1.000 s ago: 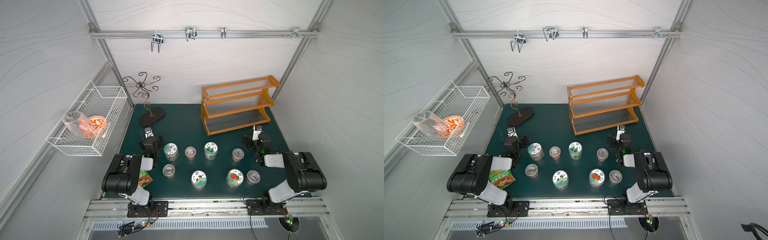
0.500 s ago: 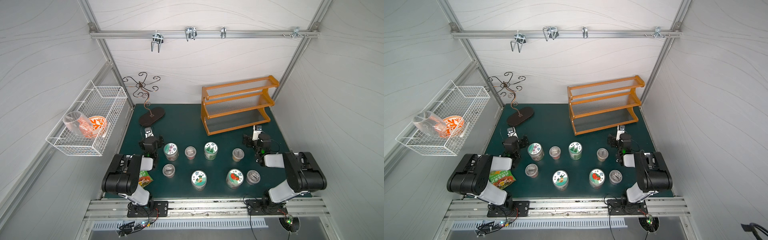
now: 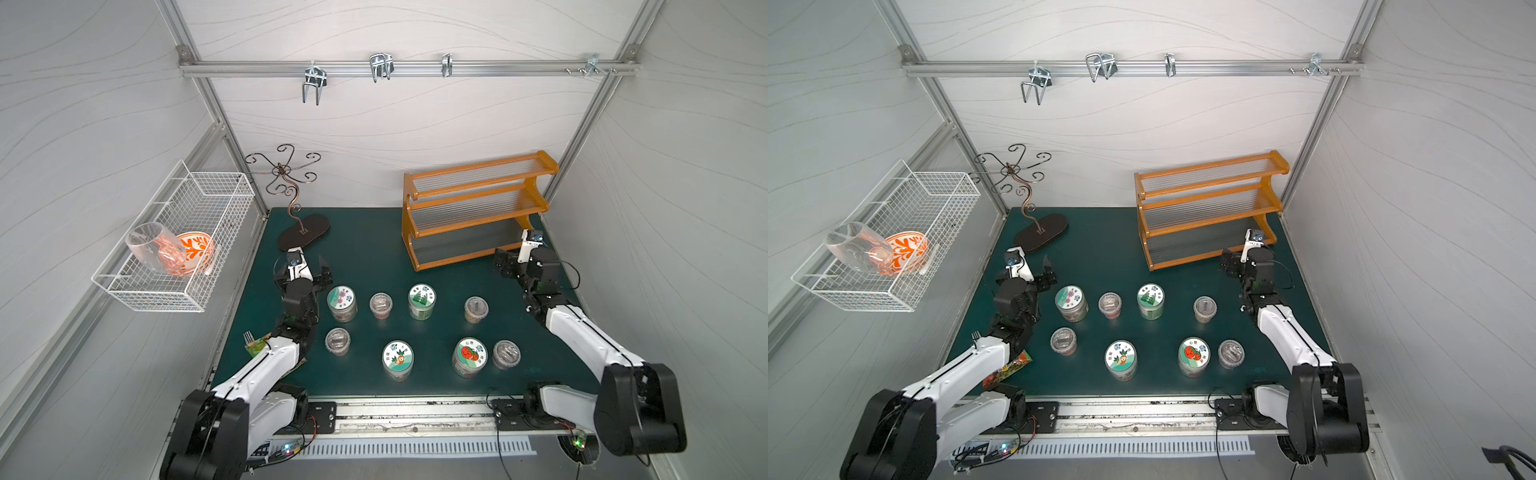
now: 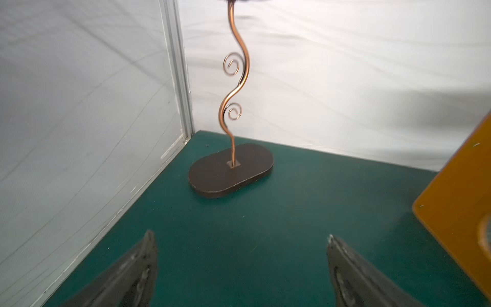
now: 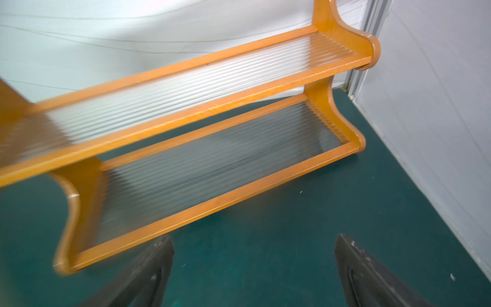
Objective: Place the seed container on the shelf
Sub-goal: Move the shelf to the center of the board.
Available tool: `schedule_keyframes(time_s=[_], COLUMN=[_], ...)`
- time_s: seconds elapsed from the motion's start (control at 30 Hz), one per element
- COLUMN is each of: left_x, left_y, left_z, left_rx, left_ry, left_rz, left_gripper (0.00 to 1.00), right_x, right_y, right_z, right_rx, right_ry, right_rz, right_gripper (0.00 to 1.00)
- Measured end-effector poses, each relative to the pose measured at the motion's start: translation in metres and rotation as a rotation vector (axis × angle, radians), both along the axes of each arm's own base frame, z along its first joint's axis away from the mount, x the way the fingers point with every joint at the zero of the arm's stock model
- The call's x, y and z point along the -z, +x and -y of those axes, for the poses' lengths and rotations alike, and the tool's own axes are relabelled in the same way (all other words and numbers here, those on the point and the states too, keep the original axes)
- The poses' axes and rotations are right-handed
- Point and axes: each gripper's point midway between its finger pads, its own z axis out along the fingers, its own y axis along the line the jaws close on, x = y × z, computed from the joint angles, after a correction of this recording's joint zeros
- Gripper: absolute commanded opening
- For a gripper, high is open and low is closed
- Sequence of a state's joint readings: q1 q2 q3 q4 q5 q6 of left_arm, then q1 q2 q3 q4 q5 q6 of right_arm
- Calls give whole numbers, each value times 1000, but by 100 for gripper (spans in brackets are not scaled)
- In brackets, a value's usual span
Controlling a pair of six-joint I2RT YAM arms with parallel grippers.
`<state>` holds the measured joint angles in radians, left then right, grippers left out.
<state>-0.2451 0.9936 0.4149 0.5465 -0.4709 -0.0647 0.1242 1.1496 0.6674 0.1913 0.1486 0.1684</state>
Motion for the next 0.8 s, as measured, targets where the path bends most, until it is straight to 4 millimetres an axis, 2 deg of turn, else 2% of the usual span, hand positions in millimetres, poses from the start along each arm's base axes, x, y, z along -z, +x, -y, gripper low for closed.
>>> schedule_keyframes(time_s=[0.13, 0.2, 0.27, 0.33, 0.43, 0.53, 0.63, 0.8], left_x=[-67, -93, -115, -132, -145, -150, -153, -148], left_y=[-5, -6, -8, -11, -11, 0, 21, 57], left_z=[39, 60, 89, 127, 182, 223, 247, 272], left_rx=[132, 210, 302, 413, 541, 607, 608, 562], left_ry=[-84, -111, -125, -125, -116, -115, -126, -123], left_rz=[70, 84, 86, 74, 27, -43, -103, -171], left_gripper=[100, 100, 100, 100, 100, 100, 100, 100], right_x=[-29, -38, -44, -46, -40, -29, -12, 21], right_y=[-24, -38, -50, -62, -77, -90, -106, -129], right_z=[-16, -25, -34, -45, -66, -89, -115, -147], right_rx=[-51, -83, -122, -165, -236, -306, -380, -457], right_ry=[123, 178, 222, 257, 292, 312, 310, 272], right_rz=[-27, -50, -76, -109, -167, -230, -292, -385], right_gripper=[99, 99, 99, 99, 99, 99, 99, 99])
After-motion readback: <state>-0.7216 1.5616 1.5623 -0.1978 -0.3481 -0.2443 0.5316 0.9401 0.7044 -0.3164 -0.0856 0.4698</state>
